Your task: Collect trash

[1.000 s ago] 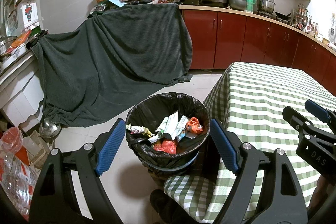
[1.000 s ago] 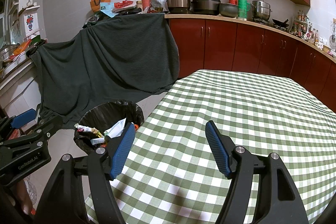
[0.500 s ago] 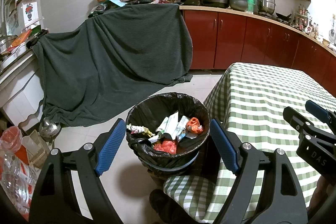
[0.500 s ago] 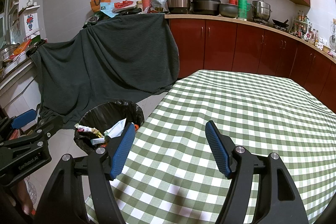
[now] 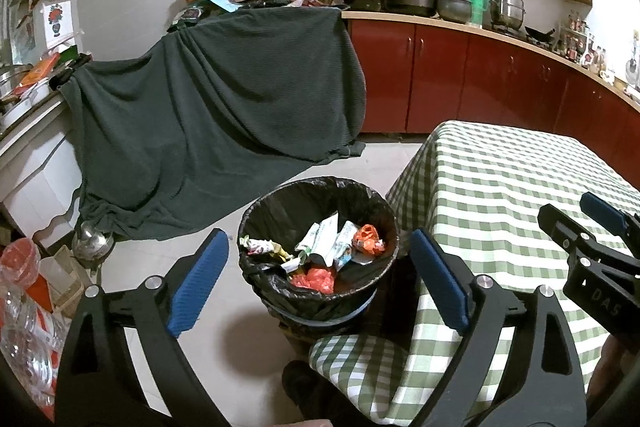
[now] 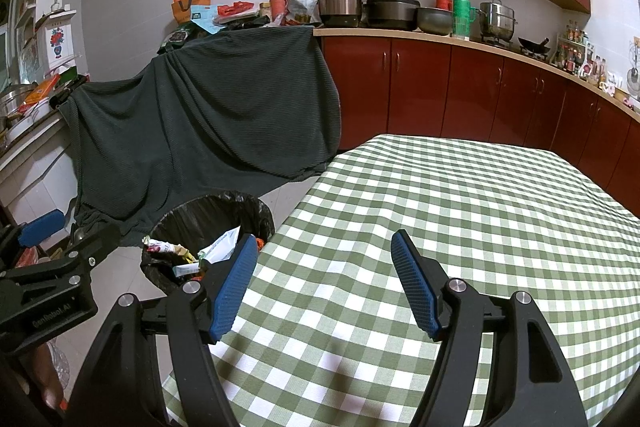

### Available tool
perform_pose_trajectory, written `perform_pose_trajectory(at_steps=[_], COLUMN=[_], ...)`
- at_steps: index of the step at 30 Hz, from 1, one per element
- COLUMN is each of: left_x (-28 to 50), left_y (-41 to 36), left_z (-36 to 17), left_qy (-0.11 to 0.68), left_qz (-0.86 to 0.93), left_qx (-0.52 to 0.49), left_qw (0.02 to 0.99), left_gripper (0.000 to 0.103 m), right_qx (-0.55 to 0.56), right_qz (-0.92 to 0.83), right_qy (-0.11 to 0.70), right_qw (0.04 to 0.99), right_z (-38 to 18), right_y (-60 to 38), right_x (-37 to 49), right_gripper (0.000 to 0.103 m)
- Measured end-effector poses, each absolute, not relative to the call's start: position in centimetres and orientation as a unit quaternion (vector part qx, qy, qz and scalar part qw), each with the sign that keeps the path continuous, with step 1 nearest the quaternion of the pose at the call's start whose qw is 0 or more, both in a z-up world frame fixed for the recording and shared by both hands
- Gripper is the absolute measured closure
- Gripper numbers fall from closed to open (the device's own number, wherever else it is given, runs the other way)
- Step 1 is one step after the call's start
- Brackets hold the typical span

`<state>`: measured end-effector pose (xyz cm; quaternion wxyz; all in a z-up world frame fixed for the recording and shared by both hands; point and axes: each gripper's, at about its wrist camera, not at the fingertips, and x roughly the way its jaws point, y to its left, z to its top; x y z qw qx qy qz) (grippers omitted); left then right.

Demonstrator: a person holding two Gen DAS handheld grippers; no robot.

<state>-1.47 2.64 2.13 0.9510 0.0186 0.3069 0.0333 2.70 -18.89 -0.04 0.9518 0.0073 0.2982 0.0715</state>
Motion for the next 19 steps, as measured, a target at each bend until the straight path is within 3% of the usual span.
perform_pose_trajectory(at_steps=[6,19], left_x=[-1.0,-0.3], left_y=[3.0,0.6], left_z=[1.9,2.0], left_qy=[0.321,0.321], left_qz=[0.017,0.006], left_qx=[0.001,0.029], left_qw=[0.947,0.947], left_gripper=[0.006,0.006], right_qx=[0.007,0.015], right_qz=[0.072,0.052], right_qy=[0.298,0.297], right_qw=[0.952,0.953], right_z=[-0.1,0.3], right_y=[-18.9,-21.2], right_x=[2.7,2.9], right_gripper=[0.036,0.033])
